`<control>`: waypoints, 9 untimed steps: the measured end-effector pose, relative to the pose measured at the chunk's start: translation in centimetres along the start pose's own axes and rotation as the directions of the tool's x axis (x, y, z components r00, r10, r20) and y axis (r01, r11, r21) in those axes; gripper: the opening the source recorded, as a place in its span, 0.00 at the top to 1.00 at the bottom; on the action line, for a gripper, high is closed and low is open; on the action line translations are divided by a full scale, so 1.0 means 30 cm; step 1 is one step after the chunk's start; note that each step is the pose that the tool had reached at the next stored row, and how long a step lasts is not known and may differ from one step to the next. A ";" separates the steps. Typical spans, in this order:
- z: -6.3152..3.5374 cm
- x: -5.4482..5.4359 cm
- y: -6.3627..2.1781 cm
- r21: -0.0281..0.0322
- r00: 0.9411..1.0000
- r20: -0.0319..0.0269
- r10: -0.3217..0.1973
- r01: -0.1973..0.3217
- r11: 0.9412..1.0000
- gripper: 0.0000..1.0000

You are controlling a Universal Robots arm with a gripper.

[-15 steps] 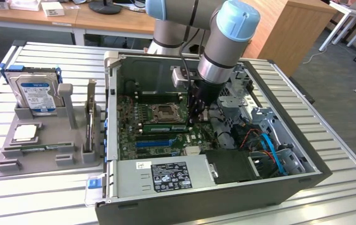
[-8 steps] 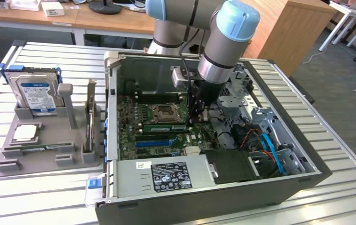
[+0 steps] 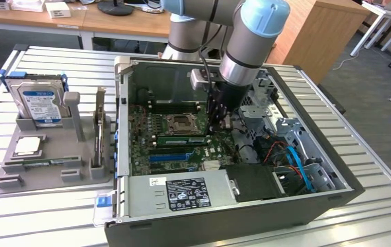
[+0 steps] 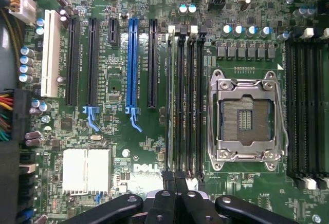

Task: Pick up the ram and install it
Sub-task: 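Press down the ram until it locks into place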

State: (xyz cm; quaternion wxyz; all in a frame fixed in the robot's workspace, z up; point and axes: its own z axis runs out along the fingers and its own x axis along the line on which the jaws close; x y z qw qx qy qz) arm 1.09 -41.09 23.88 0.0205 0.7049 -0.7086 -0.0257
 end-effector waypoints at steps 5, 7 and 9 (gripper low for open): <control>-0.009 0.000 0.001 0.000 1.000 0.000 0.000 0.000 1.000 0.90; -0.009 0.000 0.001 0.000 1.000 0.000 0.000 0.000 1.000 0.90; -0.009 0.000 0.010 0.000 1.000 0.000 0.000 0.000 1.000 0.90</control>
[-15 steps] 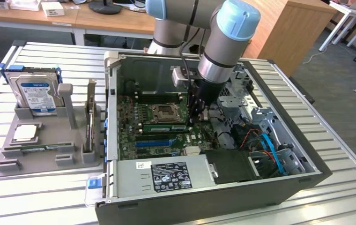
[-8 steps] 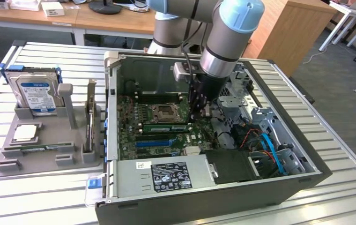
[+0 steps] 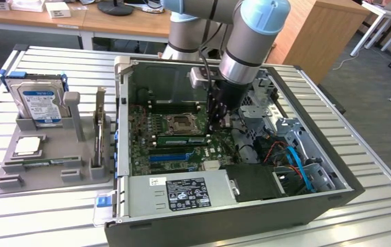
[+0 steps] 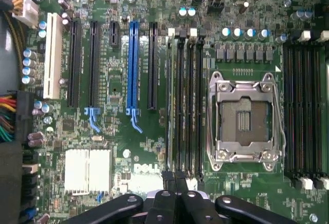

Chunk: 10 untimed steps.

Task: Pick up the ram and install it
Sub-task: 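Press down the ram until it locks into place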

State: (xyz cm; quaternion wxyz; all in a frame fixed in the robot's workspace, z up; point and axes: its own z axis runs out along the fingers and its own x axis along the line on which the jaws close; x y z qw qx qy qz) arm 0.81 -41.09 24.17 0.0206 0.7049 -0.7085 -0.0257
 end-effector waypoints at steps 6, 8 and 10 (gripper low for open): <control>0.006 0.000 0.087 0.005 1.000 0.000 0.000 0.000 1.000 0.90; 0.008 0.000 0.118 0.008 1.000 0.000 0.000 0.000 1.000 0.90; 0.010 0.001 0.148 0.009 1.000 0.000 0.000 0.000 1.000 0.90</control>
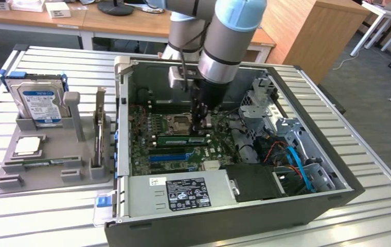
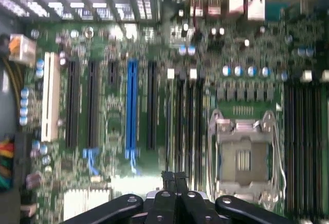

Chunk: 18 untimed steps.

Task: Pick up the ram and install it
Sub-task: 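Press down the ram until it locks into place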

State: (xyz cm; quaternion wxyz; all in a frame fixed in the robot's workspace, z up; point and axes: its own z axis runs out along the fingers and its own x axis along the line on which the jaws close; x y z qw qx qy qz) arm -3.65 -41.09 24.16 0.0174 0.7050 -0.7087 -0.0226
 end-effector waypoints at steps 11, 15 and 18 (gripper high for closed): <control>0.007 0.001 0.113 0.001 1.000 0.000 0.000 0.000 1.000 0.90; 0.007 0.000 0.120 0.001 1.000 0.000 0.000 0.000 1.000 0.90; 0.008 0.001 0.120 0.001 1.000 0.000 0.000 0.000 1.000 0.90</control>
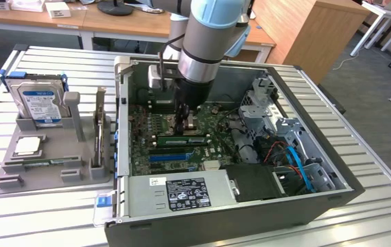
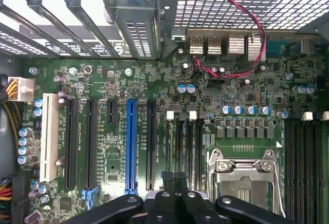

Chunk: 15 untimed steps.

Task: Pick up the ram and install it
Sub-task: 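Press down the ram until it locks into place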

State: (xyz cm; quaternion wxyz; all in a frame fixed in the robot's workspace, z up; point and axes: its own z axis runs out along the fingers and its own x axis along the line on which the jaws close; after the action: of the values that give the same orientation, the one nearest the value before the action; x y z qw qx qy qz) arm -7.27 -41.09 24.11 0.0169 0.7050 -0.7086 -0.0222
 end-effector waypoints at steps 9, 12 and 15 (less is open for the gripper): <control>0.020 0.000 -0.001 0.000 1.000 0.000 0.000 0.000 1.000 0.90; 0.024 0.000 -0.001 0.000 1.000 0.000 0.000 0.000 1.000 0.90; 0.028 0.000 -0.001 0.000 1.000 0.000 0.000 0.000 1.000 0.90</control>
State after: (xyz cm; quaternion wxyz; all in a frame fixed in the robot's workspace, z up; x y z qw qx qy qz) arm -7.27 -41.09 23.27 0.0170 0.7050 -0.7087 -0.0221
